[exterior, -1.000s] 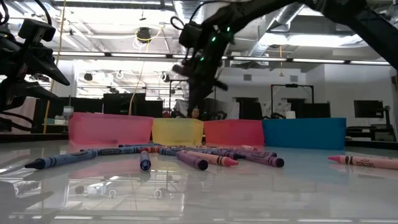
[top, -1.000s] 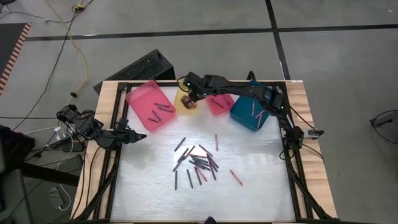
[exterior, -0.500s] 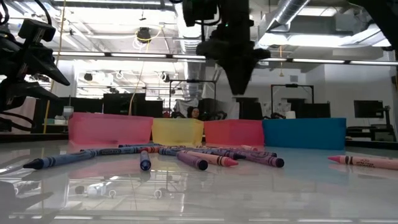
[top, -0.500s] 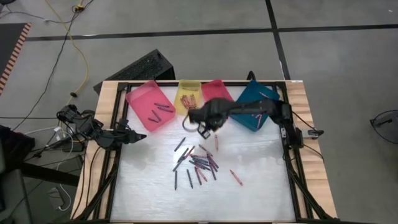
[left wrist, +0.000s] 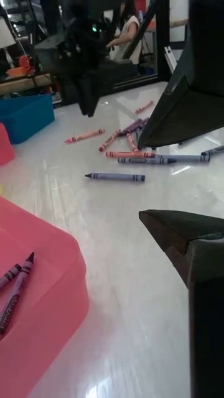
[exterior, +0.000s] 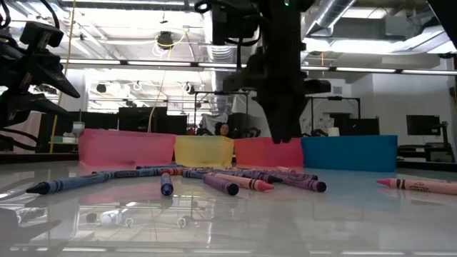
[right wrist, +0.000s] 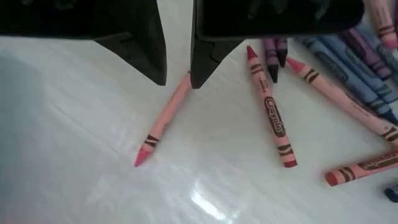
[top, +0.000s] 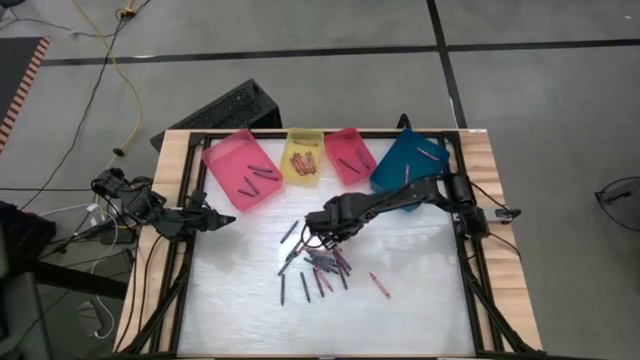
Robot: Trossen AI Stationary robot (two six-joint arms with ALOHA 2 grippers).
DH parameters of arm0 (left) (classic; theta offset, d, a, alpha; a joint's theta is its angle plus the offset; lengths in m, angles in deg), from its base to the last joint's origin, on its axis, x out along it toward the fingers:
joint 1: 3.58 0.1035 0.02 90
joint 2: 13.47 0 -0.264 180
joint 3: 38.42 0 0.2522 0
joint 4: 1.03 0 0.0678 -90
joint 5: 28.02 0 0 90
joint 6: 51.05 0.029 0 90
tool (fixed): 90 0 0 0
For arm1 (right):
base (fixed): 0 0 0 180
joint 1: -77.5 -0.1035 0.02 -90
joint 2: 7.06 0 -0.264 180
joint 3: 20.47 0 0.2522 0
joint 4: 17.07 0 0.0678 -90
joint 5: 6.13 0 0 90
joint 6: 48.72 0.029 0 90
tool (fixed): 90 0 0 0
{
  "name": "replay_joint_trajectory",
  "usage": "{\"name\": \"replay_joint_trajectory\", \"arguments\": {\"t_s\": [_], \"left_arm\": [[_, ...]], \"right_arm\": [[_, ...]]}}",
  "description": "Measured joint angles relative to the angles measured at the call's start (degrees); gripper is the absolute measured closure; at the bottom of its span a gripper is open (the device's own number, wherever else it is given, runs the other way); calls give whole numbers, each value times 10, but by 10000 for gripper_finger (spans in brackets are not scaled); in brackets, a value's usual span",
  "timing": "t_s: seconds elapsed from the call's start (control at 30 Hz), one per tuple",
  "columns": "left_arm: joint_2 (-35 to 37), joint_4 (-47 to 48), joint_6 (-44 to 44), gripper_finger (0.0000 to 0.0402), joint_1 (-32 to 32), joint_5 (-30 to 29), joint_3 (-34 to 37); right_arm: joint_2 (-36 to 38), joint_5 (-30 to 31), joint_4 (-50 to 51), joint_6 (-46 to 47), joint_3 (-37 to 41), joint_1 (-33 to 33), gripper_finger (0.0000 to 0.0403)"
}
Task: Sort crayons
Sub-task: Put the pink crayon into the blue bin
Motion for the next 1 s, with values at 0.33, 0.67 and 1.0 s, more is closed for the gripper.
{"name": "replay_joint_trajectory", "arguments": {"t_s": [0.33, 0.67, 1.0], "left_arm": [[0, -1, -1, 236, 0, 2, 0], [0, 0, -2, 236, 0, -17, 0], [0, 0, -4, 236, 0, -19, 0]], "right_arm": [[116, 17, -155, 39, 162, 8, 336], [200, 44, -297, 23, 281, 10, 336], [198, 45, -299, 20, 281, 10, 336]]}}
